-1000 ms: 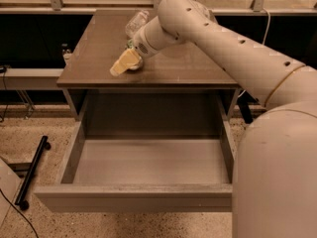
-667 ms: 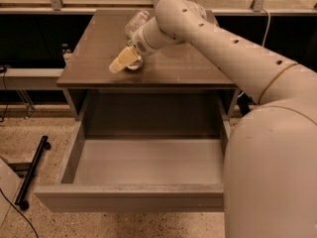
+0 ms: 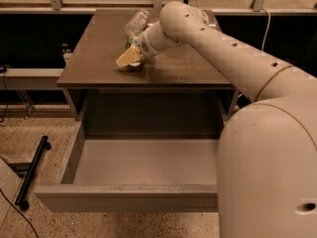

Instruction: Place green can into top drawer

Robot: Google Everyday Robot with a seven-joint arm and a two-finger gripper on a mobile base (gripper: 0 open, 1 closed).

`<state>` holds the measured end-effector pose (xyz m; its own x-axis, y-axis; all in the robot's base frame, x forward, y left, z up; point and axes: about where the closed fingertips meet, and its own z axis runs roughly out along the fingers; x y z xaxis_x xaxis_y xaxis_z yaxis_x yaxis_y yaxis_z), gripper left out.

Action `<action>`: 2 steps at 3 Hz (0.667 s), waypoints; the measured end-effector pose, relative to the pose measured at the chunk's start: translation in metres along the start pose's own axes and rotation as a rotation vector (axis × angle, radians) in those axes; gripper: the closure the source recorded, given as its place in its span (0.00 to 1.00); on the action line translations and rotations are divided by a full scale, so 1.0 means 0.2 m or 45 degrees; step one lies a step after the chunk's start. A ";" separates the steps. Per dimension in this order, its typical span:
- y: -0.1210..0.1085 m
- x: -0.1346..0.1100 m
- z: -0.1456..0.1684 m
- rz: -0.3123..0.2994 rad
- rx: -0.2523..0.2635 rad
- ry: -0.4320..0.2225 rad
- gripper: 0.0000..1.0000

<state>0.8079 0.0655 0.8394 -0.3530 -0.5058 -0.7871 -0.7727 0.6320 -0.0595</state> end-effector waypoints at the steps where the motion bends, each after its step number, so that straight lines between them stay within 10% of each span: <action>1: -0.02 0.00 -0.01 0.021 0.016 -0.008 0.49; 2: 0.00 -0.04 -0.09 -0.011 0.036 -0.024 0.80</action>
Offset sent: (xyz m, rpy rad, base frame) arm -0.0094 -0.0167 0.0321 -0.0081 -0.0598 -0.0302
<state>0.8011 0.0577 0.8569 -0.3361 -0.5002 -0.7980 -0.7606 0.6439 -0.0833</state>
